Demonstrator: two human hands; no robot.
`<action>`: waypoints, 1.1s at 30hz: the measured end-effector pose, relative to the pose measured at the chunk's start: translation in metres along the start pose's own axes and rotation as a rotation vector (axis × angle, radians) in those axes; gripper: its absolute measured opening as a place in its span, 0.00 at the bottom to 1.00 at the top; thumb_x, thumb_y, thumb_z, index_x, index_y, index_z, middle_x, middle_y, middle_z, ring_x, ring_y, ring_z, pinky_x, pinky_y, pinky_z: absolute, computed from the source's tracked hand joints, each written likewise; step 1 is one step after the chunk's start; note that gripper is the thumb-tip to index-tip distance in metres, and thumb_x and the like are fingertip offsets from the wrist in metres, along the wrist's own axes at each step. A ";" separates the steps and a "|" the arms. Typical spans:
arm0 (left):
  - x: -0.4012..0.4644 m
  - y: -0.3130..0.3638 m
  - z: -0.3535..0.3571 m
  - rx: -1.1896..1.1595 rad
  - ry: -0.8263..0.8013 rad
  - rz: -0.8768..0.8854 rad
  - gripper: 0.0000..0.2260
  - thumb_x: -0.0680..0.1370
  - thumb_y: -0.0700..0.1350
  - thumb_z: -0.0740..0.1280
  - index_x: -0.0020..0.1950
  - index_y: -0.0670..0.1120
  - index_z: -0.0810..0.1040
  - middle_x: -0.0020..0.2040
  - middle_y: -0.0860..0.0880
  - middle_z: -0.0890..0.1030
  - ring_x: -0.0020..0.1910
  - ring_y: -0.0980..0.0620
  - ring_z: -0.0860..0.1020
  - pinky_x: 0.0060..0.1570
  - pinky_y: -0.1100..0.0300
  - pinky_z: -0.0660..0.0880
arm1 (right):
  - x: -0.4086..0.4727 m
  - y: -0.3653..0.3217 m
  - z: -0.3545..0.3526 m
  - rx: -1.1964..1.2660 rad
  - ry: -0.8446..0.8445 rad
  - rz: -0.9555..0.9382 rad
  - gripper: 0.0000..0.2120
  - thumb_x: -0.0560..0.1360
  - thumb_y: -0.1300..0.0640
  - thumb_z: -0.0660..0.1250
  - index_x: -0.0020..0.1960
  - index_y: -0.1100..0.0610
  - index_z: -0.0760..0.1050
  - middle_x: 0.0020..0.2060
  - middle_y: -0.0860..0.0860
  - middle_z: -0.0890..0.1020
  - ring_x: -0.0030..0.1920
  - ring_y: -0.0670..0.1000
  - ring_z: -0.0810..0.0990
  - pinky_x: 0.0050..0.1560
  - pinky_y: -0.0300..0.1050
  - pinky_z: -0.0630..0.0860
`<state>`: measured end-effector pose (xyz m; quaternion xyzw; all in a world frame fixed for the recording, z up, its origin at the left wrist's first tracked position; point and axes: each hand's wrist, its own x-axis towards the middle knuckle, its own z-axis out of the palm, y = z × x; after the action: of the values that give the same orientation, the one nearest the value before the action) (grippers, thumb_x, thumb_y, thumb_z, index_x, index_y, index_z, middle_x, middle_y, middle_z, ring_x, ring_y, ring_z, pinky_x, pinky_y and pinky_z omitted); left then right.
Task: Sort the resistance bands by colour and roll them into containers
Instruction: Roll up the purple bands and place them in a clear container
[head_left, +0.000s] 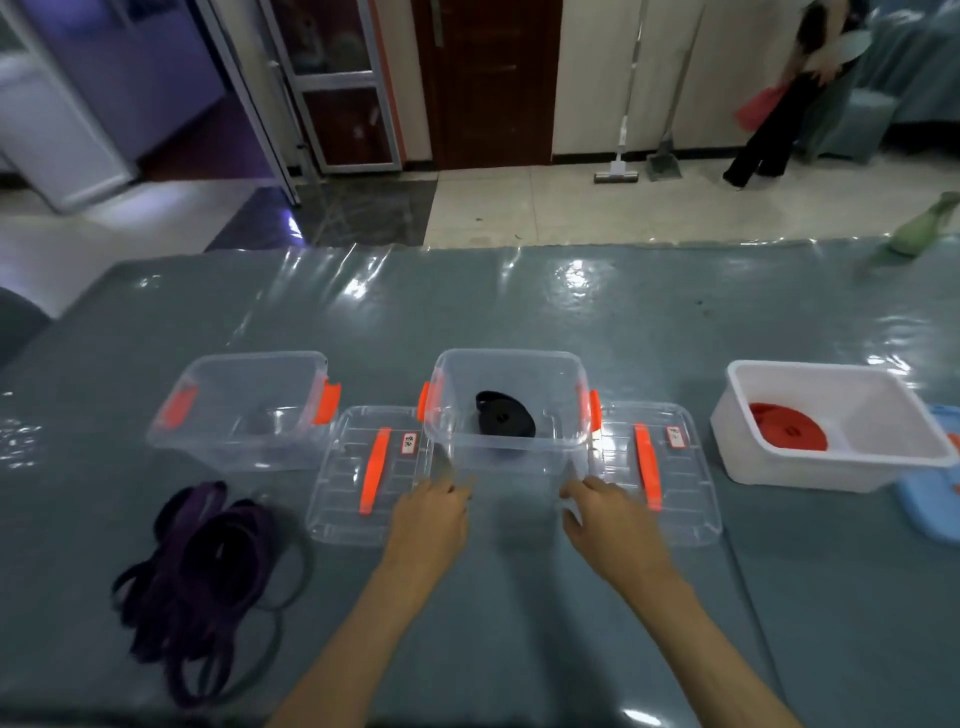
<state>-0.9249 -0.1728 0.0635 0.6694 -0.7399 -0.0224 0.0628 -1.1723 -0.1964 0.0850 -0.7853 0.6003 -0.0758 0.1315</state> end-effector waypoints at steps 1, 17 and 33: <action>-0.013 -0.003 0.001 0.001 0.004 -0.021 0.12 0.62 0.39 0.81 0.41 0.50 0.85 0.38 0.50 0.83 0.33 0.46 0.82 0.27 0.55 0.77 | -0.009 -0.004 0.004 -0.006 -0.015 -0.002 0.12 0.78 0.55 0.67 0.61 0.51 0.80 0.53 0.51 0.85 0.52 0.58 0.84 0.47 0.52 0.80; -0.120 -0.136 -0.001 -0.024 -0.090 -0.304 0.09 0.73 0.42 0.74 0.52 0.49 0.85 0.46 0.48 0.85 0.44 0.42 0.84 0.37 0.51 0.79 | -0.019 -0.145 0.071 0.053 -0.100 -0.088 0.11 0.79 0.55 0.65 0.59 0.52 0.80 0.54 0.51 0.84 0.52 0.58 0.84 0.49 0.52 0.81; -0.142 -0.402 0.008 -0.309 -0.458 -0.494 0.16 0.79 0.57 0.70 0.59 0.51 0.69 0.58 0.50 0.72 0.54 0.48 0.76 0.49 0.54 0.76 | 0.052 -0.382 0.197 0.288 -0.384 0.129 0.18 0.80 0.53 0.66 0.70 0.50 0.75 0.62 0.54 0.83 0.63 0.57 0.81 0.61 0.49 0.78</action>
<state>-0.5149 -0.0733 -0.0002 0.7881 -0.5387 -0.2976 -0.0114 -0.7511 -0.1299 0.0087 -0.7184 0.5962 -0.0015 0.3585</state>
